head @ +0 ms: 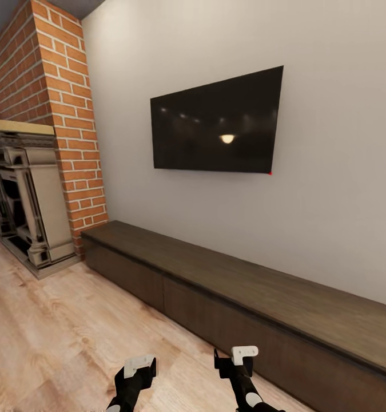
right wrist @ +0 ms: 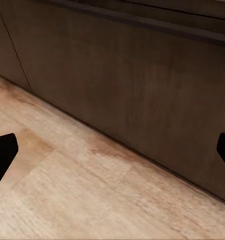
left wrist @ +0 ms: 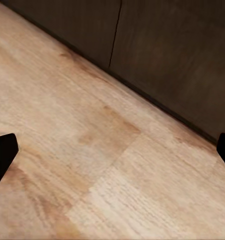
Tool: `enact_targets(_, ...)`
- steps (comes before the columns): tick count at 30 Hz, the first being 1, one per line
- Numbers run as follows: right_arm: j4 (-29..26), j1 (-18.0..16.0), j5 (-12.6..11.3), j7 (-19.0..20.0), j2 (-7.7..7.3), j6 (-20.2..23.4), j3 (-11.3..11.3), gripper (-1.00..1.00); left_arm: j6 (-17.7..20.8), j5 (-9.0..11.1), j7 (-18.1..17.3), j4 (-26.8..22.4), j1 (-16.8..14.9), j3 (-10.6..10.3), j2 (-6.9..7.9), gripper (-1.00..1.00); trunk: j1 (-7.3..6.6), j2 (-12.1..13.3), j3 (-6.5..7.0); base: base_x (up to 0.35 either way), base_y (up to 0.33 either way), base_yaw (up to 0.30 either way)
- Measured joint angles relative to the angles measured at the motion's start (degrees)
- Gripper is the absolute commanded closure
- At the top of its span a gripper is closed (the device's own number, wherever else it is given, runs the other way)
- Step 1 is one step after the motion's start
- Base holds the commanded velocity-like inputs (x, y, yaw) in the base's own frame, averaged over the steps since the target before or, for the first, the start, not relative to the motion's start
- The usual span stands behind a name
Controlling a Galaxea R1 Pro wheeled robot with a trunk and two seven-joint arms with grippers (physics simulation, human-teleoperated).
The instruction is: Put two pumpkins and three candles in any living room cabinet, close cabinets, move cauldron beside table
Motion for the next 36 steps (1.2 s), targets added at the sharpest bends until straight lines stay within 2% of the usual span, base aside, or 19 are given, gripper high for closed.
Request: enact_targets(36,0.0,0.0,0.0,0.0,0.0,0.0,0.0,-1.0,0.0,0.1,0.0,0.2,0.0,0.0,0.11,-1.0,0.0,0.0,1.96,0.0,0.0,0.244)
